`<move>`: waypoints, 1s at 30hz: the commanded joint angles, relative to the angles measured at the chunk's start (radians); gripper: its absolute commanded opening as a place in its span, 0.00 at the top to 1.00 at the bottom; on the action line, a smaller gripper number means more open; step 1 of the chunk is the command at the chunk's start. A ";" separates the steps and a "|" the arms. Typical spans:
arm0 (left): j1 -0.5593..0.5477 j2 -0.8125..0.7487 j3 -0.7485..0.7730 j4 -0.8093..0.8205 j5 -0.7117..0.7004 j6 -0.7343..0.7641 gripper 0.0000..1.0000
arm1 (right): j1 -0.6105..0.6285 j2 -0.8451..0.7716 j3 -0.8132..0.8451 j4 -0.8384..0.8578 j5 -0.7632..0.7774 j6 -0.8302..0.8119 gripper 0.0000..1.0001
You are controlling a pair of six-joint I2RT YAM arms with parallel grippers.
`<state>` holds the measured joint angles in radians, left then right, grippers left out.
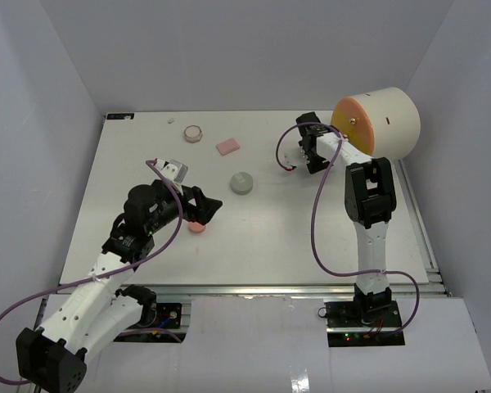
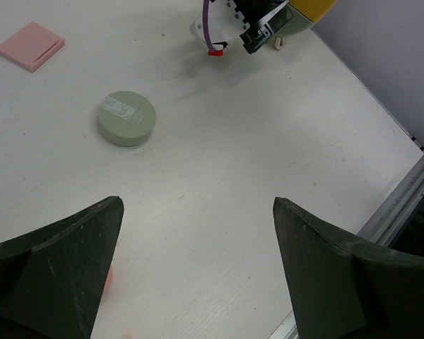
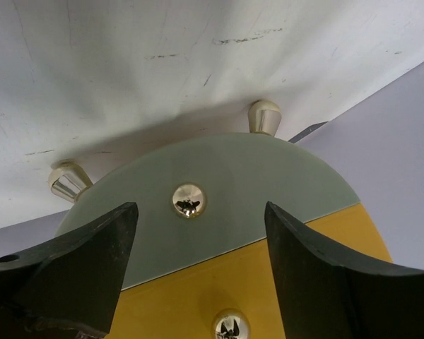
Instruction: Organize the makeup
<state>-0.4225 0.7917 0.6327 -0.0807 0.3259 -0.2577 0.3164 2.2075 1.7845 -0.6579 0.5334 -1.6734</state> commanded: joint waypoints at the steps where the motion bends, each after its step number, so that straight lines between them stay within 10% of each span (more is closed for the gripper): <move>1: 0.001 -0.028 0.014 -0.008 0.015 0.014 0.02 | -0.018 0.018 0.046 -0.011 0.042 -0.028 0.23; 10: 0.001 -0.029 0.015 -0.011 0.004 0.017 0.02 | -0.065 0.048 0.075 -0.011 0.016 -0.018 0.32; 21: 0.001 -0.023 0.015 -0.011 0.002 0.018 0.02 | -0.070 0.029 0.059 -0.012 -0.073 0.025 0.74; 30: 0.001 -0.025 0.015 -0.012 0.004 0.018 0.02 | 0.025 -0.057 0.045 -0.127 -0.370 0.204 0.79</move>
<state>-0.4225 0.7807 0.6327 -0.0889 0.3279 -0.2497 0.2623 2.2291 1.8309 -0.6820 0.4210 -1.6063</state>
